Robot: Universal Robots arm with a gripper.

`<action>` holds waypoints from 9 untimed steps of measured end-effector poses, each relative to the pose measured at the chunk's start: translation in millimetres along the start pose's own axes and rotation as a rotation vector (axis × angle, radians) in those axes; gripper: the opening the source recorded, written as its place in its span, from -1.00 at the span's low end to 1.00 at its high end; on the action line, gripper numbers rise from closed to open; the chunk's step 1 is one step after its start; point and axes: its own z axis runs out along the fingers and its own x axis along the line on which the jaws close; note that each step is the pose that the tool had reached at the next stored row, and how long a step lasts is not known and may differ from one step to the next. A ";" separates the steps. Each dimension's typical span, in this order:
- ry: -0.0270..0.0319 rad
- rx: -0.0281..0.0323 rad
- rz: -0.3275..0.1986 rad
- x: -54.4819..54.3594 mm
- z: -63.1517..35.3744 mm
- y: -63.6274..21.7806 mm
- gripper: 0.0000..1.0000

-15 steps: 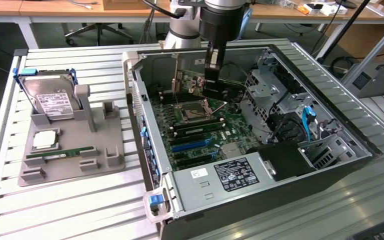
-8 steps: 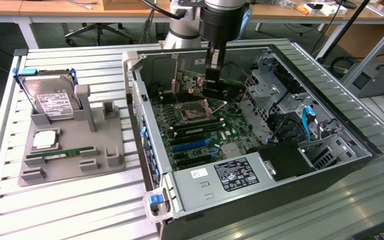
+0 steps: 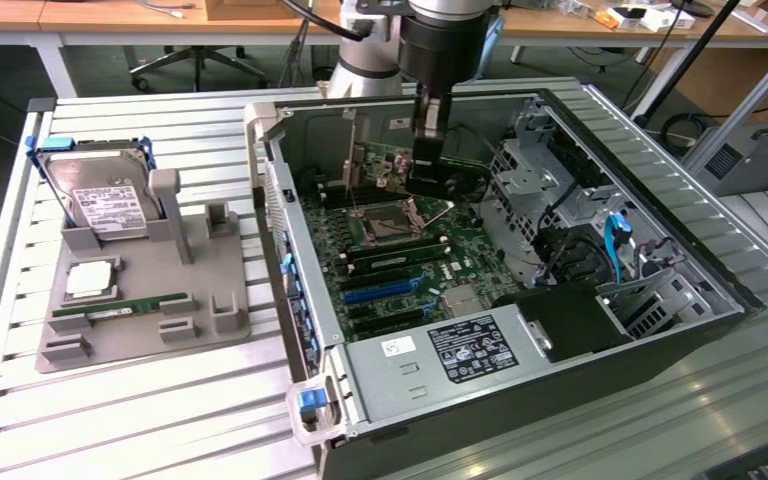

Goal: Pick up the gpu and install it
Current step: 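Insert the gpu into the slot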

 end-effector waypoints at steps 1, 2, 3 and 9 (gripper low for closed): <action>-0.0004 0.0000 -0.005 0.0 0.0 0.0 -0.47; -0.0007 0.0000 -0.010 0.0 0.0 0.0 -0.47; -0.0011 0.0000 -0.014 0.0 0.0 0.0 -0.47; -0.0026 0.0002 -0.042 0.0 0.1 0.0 -0.47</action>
